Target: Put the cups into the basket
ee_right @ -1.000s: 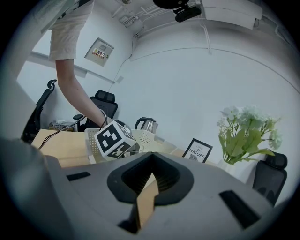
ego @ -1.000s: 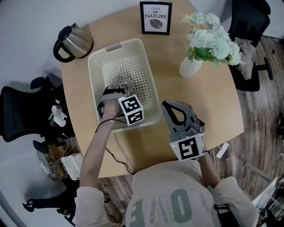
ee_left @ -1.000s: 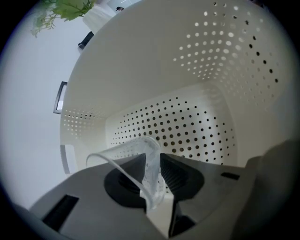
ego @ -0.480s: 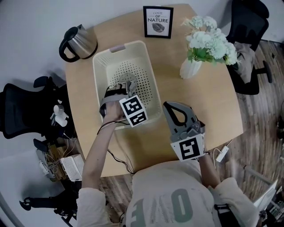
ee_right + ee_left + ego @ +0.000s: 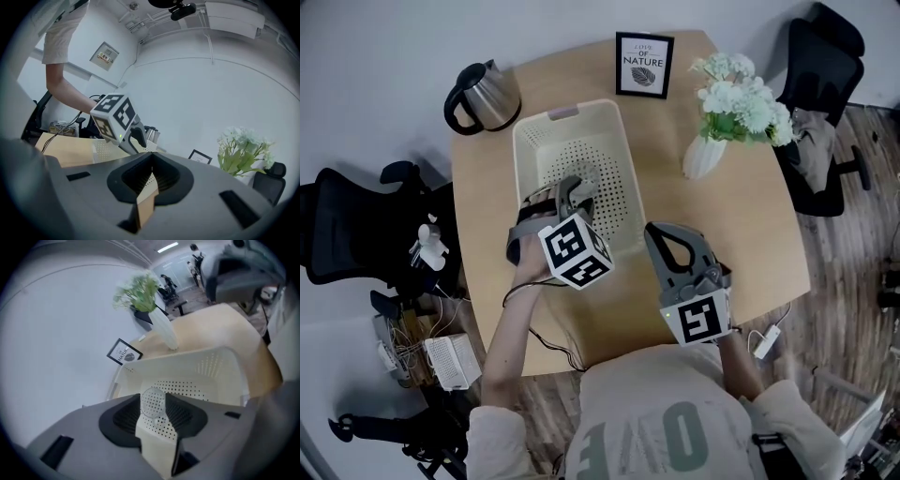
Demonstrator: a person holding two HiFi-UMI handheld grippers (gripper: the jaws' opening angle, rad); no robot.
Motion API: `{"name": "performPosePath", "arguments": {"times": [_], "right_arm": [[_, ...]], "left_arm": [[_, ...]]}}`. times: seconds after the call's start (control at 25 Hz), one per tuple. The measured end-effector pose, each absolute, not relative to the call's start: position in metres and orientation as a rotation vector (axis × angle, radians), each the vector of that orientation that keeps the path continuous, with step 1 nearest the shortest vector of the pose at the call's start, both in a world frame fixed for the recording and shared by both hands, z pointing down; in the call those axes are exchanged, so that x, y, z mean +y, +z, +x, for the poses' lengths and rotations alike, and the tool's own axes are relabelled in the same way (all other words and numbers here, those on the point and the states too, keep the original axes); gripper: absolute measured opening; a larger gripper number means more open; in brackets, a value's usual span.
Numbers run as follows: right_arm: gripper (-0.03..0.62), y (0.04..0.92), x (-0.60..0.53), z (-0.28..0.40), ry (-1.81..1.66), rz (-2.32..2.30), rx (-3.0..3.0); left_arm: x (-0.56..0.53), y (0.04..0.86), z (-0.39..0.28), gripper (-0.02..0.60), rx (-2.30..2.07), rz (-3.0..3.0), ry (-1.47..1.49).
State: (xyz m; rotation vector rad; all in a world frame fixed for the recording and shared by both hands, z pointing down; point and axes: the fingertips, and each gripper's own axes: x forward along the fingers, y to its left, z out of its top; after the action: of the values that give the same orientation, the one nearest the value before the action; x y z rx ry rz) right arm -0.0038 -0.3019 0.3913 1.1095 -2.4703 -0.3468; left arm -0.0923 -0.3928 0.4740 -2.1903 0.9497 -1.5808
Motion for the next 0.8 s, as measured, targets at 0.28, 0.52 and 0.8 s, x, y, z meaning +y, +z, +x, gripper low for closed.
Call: {"name": "performPosePath", "arguments": {"times": [0.28, 0.52, 0.8], "right_arm": [[-0.002, 0.366, -0.296, -0.014, -0.427, 1.124, -2.486], [-0.002, 0.337, -0.292, -0.026, -0.421, 1.167, -2.567], [-0.003, 0.319, -0.286, -0.035, -0.183, 1.229, -2.784]], "left_arm": [[-0.364, 0.385, -0.087, 0.011, 1.331, -2.426, -1.011], [-0.315, 0.329, -0.085, 0.009, 1.58, -2.689, -0.304], [-0.275, 0.332, -0.096, 0.009, 1.757, -2.757, 0.054]]}}
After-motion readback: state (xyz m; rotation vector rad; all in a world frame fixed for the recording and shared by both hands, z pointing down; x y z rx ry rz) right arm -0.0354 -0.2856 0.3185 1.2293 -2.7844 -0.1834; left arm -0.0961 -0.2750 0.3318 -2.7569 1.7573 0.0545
